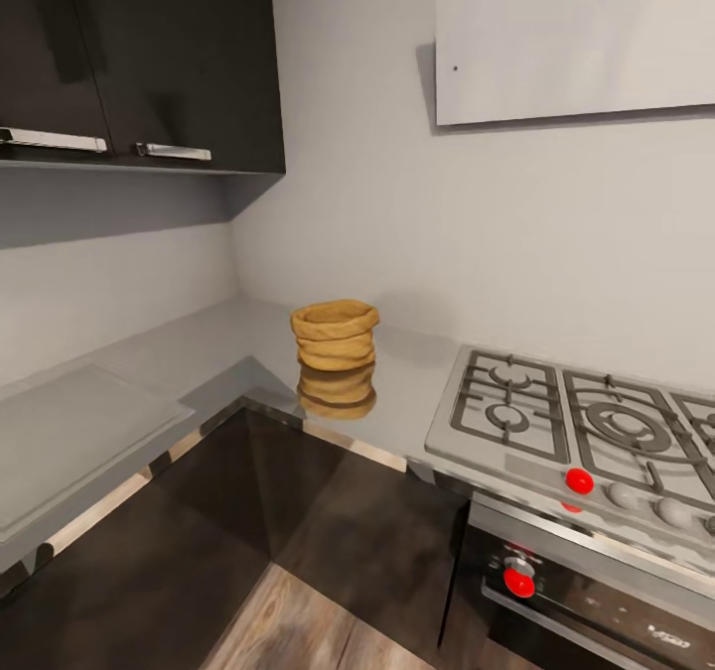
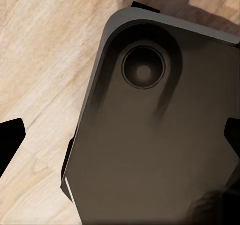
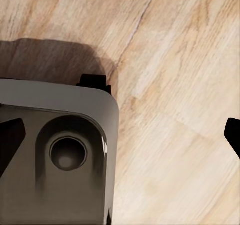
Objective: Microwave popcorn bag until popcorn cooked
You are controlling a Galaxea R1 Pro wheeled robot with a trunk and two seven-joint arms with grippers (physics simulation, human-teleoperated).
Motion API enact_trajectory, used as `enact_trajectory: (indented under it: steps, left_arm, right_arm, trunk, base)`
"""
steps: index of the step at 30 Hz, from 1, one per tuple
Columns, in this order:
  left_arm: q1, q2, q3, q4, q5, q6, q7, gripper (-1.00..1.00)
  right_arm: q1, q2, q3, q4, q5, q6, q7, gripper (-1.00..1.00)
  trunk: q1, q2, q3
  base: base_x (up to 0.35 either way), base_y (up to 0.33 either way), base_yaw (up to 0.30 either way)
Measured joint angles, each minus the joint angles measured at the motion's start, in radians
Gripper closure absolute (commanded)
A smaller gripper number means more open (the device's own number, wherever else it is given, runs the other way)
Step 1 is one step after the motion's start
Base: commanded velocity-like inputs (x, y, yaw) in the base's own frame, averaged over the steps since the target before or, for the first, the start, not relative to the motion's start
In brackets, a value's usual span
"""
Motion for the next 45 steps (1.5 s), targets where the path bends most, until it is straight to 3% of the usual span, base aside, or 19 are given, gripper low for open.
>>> enact_trajectory:
  steps: [5,45]
  left_arm:
    - [0.0,0.001,0.001,-0.001,0.001,0.0,0.0,-1.0]
    - [0.0,0.001,-0.009,-0.002,-0.01,0.0,-0.002,-1.0]
  right_arm:
    - [0.0,0.0,0.0,0.0,0.0,0.002,0.001,-1.0]
    - [0.0,-0.001,-0.002,-0.001,-0.007,0.0,0.001,-1.0]
  trunk:
    - [0.0,0.0,0.0]
    - [-0.153,0.28,0.125]
  base:
    - [0.0,0.0,0.0]
    - [0.0,0.0,0.0]
